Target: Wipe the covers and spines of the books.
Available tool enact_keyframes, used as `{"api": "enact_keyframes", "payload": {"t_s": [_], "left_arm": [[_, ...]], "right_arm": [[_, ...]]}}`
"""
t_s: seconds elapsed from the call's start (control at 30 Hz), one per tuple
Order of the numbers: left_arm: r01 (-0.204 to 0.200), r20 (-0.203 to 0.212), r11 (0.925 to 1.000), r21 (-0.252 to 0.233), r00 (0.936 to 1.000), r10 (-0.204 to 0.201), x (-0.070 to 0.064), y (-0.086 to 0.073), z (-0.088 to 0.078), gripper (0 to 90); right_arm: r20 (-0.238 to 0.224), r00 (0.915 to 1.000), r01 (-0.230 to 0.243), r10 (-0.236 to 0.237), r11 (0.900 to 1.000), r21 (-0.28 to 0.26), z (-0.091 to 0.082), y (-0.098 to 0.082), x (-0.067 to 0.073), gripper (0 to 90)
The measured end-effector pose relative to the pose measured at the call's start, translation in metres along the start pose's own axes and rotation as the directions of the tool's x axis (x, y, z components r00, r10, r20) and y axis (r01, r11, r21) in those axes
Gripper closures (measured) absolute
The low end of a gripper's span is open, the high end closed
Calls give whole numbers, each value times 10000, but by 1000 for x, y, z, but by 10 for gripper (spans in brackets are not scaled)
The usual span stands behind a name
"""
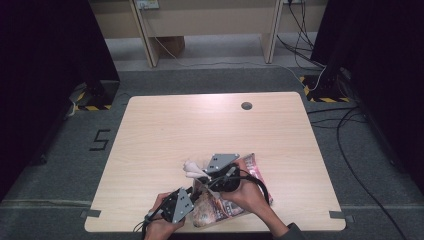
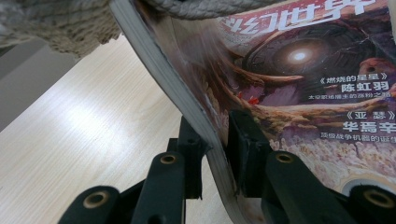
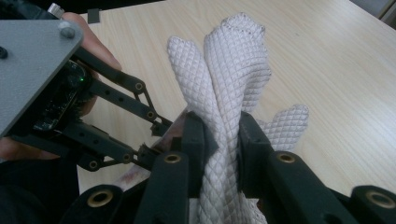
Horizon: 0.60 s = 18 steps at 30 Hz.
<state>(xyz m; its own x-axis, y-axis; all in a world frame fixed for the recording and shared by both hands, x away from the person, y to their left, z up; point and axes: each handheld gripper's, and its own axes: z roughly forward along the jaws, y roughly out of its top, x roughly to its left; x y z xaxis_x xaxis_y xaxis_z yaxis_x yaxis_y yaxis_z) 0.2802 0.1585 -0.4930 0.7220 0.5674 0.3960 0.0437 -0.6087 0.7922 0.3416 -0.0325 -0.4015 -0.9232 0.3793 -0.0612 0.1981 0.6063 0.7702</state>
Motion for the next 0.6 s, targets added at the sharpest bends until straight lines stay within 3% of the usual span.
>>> {"api": "enact_keyframes", "payload": {"t_s": [0.2,0.23,0.47,0.6], "left_arm": [[-37,-58,10000,-27,10000,37,-1,1,0,754],[-7,-88,10000,-2,10000,7,-1,1,0,754],[-132,-112,9999,-19,9999,132,-2,2,0,754],[-121,-106,9999,9,9999,121,-2,2,0,754]], "right_arm": [[-15,9996,-299,299,9994,159,-3,-5,-8,768],[4,9981,-621,621,9979,190,-3,-7,-9,768],[-213,9997,-125,124,9999,-30,-3,2,4,766],[-190,9997,-165,166,9998,57,-3,-1,-1,767]]}}
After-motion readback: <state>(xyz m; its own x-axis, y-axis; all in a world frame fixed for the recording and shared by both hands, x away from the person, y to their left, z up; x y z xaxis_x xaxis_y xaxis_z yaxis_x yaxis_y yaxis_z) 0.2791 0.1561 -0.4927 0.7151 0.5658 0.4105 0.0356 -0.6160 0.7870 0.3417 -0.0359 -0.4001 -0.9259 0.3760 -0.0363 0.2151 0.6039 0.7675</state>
